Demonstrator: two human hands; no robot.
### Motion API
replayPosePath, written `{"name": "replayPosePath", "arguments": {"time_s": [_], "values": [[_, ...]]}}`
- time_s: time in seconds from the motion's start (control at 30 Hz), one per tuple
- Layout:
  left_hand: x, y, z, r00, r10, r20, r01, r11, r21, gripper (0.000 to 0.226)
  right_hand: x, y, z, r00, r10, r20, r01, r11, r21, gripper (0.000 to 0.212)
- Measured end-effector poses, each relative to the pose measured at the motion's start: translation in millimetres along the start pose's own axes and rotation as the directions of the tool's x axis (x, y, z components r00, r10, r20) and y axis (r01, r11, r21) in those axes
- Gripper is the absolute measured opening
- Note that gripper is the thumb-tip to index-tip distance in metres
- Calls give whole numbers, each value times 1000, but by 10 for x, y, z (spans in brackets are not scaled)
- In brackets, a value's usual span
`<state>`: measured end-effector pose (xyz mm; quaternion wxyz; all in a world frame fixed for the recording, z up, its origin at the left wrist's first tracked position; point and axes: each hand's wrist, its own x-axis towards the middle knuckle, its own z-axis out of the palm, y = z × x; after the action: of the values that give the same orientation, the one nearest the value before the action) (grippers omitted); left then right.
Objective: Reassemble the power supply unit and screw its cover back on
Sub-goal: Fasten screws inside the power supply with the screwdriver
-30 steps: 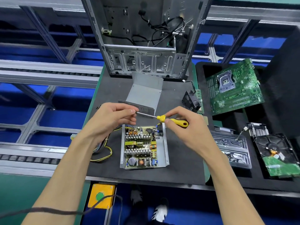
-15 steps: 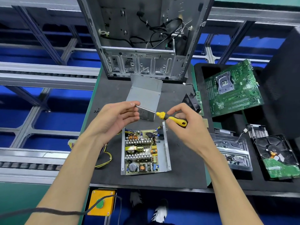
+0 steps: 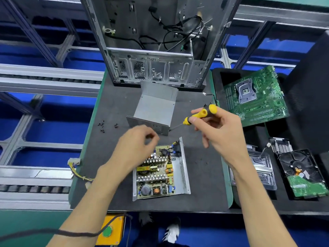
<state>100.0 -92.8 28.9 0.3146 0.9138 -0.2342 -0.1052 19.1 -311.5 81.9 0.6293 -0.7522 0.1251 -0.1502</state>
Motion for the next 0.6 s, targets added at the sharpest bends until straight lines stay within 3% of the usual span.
{"name": "replayPosePath", "arguments": {"time_s": [0.1, 0.27, 0.43, 0.6], "values": [[-54, 37, 205, 966, 123, 226, -183, 946, 266, 31, 14, 57, 112, 999, -30, 24, 32, 994, -104, 7], [-68, -71, 295, 947, 129, 294, -250, 871, 423, 47, 22, 223, 277, 993, -68, 97, 91, 959, -268, 4], [-86, -104, 321, 953, 137, 269, -250, 857, 450, 52, 17, 354, 339, 987, -73, 145, 121, 928, -353, 7], [-119, -92, 311, 948, 195, 252, -279, 890, 362, 42, 23, 397, 355, 984, -83, 155, 136, 918, -373, 8]]}}
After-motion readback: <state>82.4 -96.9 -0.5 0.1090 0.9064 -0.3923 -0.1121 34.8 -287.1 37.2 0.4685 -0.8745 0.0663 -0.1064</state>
